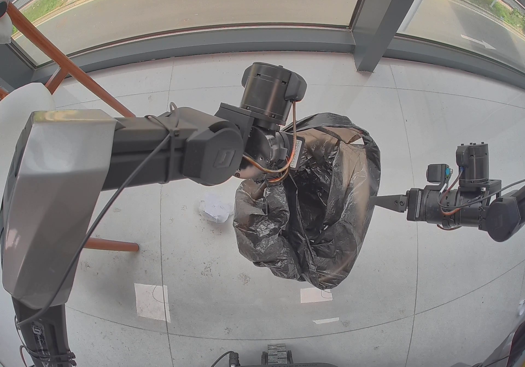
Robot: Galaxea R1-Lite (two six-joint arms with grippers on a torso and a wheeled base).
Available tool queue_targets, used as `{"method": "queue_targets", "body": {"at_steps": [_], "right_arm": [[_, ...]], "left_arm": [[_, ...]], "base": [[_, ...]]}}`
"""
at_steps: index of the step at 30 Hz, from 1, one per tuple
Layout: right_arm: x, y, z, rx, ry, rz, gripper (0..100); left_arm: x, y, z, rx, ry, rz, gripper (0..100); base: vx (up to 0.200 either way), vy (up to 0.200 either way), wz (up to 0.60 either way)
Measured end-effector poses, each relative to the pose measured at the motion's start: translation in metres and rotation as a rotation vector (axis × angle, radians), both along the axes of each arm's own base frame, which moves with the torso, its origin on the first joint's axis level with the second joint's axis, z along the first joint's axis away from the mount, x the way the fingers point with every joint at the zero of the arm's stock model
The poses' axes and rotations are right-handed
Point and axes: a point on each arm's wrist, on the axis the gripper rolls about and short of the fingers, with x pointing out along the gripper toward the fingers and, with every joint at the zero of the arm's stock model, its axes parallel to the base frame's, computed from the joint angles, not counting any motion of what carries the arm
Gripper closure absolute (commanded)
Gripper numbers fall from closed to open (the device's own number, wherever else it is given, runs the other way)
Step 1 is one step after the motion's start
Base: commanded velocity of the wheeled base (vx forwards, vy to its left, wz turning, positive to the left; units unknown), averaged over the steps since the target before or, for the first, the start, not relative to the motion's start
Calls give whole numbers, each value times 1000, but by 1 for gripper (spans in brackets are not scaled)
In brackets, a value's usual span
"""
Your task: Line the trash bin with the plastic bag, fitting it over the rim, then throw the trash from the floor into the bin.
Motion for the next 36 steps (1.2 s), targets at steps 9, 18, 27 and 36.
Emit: {"method": "queue_targets", "body": {"at_steps": [9, 18, 27, 36], "right_arm": [[-6, 0, 1, 2, 1, 1, 0], [-8, -1, 4, 5, -7, -3, 0], [-10, -2, 3, 4, -1, -5, 0], [-13, -3, 2, 3, 6, -5, 0]], "left_arm": [[18, 10, -6, 2, -12, 37, 0], [16, 8, 16, -41, -65, 18, 0], [-32, -4, 26, -16, -5, -66, 0], [-76, -2, 21, -37, 107, -72, 0]], "base": [[0, 0, 0], [0, 0, 0], [0, 0, 0], [0, 0, 0]]}}
